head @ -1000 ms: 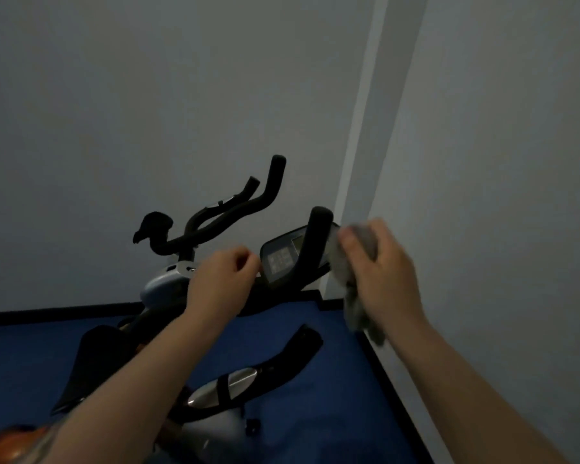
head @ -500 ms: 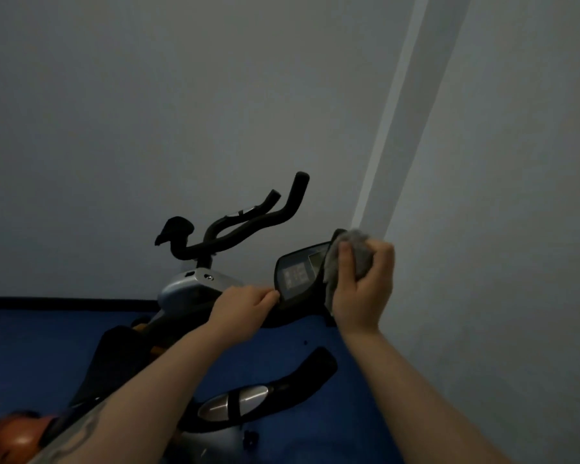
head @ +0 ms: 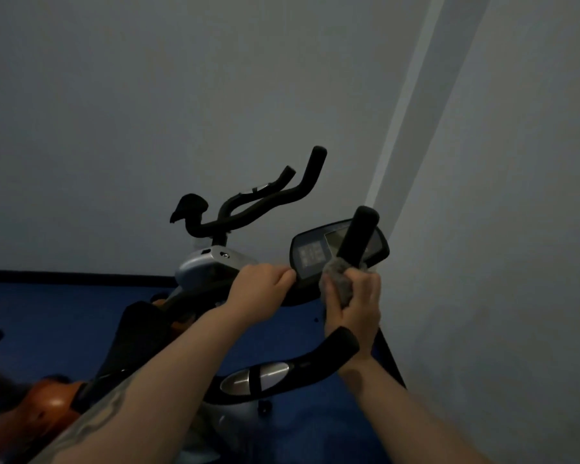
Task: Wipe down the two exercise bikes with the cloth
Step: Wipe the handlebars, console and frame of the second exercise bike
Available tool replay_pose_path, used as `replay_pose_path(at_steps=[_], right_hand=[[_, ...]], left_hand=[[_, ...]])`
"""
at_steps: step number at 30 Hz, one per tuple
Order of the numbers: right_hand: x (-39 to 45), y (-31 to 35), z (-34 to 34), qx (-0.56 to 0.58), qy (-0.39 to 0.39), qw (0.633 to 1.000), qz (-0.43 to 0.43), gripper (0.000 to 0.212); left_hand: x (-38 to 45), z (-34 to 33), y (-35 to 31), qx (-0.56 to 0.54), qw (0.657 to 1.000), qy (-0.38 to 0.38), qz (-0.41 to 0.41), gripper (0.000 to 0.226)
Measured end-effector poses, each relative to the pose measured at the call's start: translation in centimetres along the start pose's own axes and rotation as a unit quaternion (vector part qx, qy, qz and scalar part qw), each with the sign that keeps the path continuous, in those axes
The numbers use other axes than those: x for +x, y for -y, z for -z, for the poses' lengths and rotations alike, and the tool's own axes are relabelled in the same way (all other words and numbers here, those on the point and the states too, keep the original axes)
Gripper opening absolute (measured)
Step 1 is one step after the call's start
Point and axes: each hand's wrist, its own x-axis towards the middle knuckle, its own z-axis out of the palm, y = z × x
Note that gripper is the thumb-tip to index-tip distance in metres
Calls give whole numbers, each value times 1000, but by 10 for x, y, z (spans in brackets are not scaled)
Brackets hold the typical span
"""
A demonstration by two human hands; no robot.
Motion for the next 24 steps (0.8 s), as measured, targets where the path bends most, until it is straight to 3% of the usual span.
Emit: replay_pose_path(at_steps=[3, 8, 11, 13, 16, 19, 24], right_hand=[[4, -9, 18, -3, 75, 996, 56, 22], [52, 10, 58, 33, 114, 989, 87, 15], [70, 37, 67, -8, 231, 965, 123, 16], [72, 57, 62, -30, 290, 950, 112, 19], [66, 81, 45, -68, 314, 944, 72, 17], [61, 94, 28, -180, 347, 920, 37, 15], [44, 94, 13, -394, 316, 863, -36, 26]], left_hand=[[1, 1, 1, -48, 999, 14, 18, 36], [-7, 9, 13, -142, 989, 50, 7, 34], [-9, 16, 18, -188, 979, 80, -15, 31], [-7, 20, 21, -197, 975, 95, -26, 30], [-6, 25, 30, -200, 970, 127, -52, 30], [-7, 31, 51, -175, 974, 127, -64, 28], [-9, 45, 108, -203, 969, 141, -13, 25]])
